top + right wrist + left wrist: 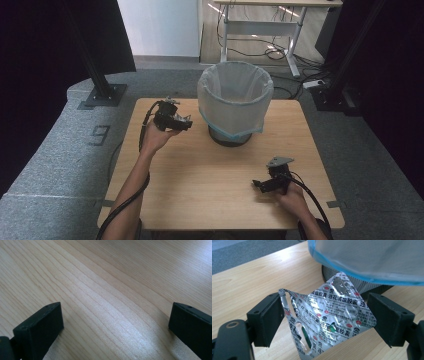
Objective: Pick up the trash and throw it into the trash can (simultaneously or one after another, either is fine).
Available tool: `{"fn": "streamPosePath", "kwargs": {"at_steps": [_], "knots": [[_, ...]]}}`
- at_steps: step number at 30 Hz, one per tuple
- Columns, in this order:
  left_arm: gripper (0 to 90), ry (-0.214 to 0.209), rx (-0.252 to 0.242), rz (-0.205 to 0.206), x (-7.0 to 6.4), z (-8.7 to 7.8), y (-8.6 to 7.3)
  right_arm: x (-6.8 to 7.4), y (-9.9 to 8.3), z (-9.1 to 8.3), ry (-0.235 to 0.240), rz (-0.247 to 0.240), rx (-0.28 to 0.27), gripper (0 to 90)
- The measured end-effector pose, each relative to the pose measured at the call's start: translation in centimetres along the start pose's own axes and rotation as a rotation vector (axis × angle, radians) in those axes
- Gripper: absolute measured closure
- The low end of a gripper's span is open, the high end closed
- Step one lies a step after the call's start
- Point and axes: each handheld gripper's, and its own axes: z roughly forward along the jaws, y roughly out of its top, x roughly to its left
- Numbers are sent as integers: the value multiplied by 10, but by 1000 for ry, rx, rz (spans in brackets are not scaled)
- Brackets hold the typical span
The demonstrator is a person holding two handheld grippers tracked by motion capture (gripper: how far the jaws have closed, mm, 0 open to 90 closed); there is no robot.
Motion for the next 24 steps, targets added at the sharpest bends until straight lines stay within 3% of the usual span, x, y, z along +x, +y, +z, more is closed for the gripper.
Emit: {"fn": "streamPosePath", "kwargs": {"at_steps": [24], "knots": [[160,-1,-30,30,-8,-38,45,0,0,0,0,0,-3,0]]}}
